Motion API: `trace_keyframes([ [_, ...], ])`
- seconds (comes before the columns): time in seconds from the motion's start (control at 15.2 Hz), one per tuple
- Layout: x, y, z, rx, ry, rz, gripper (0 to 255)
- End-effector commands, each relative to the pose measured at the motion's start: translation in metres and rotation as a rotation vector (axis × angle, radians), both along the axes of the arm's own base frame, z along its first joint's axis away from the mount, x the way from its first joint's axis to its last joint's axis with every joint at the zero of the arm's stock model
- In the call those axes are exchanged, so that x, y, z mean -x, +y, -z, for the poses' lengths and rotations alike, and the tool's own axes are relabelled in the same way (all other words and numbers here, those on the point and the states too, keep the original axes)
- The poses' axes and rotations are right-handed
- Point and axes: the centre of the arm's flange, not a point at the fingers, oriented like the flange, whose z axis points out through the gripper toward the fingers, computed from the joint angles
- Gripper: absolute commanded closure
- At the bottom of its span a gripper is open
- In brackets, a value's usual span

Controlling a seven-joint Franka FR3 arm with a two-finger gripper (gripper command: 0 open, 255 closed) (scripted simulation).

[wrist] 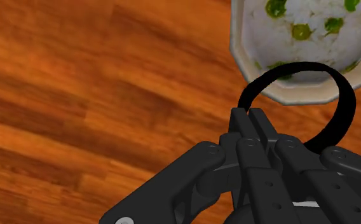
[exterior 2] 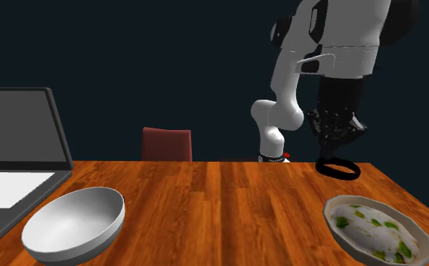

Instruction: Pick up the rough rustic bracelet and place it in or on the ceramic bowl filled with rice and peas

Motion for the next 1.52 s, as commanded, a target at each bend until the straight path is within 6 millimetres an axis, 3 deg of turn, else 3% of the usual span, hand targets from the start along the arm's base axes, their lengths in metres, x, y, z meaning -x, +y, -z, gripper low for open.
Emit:
trace_keyframes([
  [0.0, 0.017, 0.022, 0.001, -0.001, 0.001, 0.002, 255],
  [0.26, 0.055, 0.067, 0.000, -0.001, 0.001, 0.002, 255],
  [1.19, 0.055, 0.067, 0.074, -0.001, 0.001, 0.002, 255],
  [1.45, 0.055, 0.067, 0.078, -0.001, 0.001, 0.002, 255],
])
